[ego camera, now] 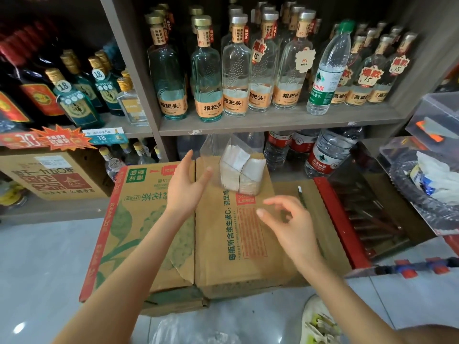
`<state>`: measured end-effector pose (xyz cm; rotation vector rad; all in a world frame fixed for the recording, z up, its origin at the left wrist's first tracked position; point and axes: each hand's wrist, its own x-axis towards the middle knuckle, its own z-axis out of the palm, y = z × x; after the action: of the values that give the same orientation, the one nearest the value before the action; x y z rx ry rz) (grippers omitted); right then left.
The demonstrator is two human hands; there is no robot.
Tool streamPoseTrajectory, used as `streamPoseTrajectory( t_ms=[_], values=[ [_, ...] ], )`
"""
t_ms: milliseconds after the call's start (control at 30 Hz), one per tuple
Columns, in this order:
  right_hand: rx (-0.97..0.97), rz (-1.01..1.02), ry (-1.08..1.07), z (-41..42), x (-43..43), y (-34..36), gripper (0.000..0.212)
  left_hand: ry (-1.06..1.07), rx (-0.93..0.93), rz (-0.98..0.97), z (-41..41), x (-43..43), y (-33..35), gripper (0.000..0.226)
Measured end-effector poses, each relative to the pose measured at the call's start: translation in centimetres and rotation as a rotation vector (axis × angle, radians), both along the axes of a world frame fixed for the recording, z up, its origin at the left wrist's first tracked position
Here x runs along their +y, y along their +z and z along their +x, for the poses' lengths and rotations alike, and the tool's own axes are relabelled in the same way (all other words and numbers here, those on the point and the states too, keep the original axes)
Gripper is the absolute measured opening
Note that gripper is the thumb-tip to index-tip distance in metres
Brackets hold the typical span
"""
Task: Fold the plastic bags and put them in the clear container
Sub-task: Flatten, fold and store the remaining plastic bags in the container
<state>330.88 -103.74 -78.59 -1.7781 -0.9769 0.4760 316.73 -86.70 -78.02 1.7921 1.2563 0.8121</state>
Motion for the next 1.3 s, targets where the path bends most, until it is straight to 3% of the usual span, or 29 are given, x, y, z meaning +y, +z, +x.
streamPoseTrajectory(
  t_ms=[200,300,400,567,767,933,1000,1067,1133,1167,1300],
  values=[
    [0.003,-0.019,0.153,-8.3,-6.0,-6.0,0.01,0.116,0.429,0.181,-12.6,-4.2,-4.5,0.064],
    [-0.034,-0.258,0.27,-11.1,-8.2,-11.4,0.024,0.069,0.629,0.204,-17.3,-4.8,-7.2,0.077],
    [-0.081,-0.6,0.338,-11.9,-9.4,-17.2,0.025,0.011,0.762,0.255,-18.7,-5.4,-9.1,0.077],
    [-0.013,-0.946,0.359,-13.1,-10.3,-25.1,0.048,0.07,0.82,0.339,-18.5,-5.6,-10.3,0.067],
    [-0.013,-1.162,0.23,-14.3,-9.9,-32.7,0.057,0.125,0.762,0.442,-18.5,-5.5,-11.3,0.058],
    [0.017,-1.257,0.19,-13.8,-8.6,-37.0,0.062,0.163,0.721,0.527,-18.4,-5.5,-11.8,0.052],
    [-0.019,-1.309,0.256,-14.1,-8.0,-37.2,0.046,0.165,0.712,0.549,-18.4,-5.5,-11.8,0.051],
    [-0.058,-1.305,0.291,-14.5,-7.7,-36.7,0.01,0.159,0.708,0.565,-18.4,-5.5,-11.7,0.05],
    [-0.103,-1.233,0.314,-15.0,-7.5,-35.3,0.036,0.157,0.709,0.572,-18.4,-5.5,-11.6,0.05],
    [-0.125,-1.177,0.326,-15.1,-7.4,-34.0,0.039,0.156,0.71,0.565,-18.4,-5.5,-11.4,0.05],
    [-0.248,-0.86,0.51,-14.3,-7.1,-27.0,0.015,0.139,0.724,0.495,-18.3,-5.6,-11.0,0.053]
  ],
)
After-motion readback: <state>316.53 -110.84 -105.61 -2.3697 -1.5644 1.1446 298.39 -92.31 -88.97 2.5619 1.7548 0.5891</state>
